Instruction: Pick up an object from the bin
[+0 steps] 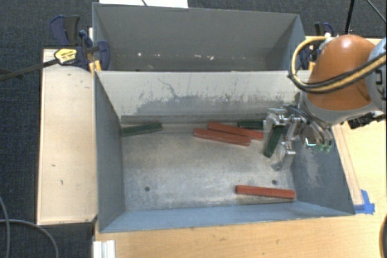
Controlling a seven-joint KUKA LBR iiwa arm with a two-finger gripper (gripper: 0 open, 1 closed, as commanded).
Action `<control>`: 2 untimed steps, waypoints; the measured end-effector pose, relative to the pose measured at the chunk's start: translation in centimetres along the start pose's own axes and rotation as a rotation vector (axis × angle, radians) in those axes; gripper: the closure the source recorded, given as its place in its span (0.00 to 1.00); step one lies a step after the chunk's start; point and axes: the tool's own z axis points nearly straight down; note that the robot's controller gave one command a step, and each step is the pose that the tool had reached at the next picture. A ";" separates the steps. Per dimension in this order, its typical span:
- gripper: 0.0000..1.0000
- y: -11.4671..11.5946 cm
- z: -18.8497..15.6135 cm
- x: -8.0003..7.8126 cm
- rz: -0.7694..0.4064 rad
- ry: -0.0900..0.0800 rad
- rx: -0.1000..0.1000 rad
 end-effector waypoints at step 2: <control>0.00 2.9 5.7 6.8 -0.012 -0.010 0.001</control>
Offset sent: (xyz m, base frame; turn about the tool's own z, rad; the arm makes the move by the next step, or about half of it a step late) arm -0.0571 0.0179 -0.0884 0.0042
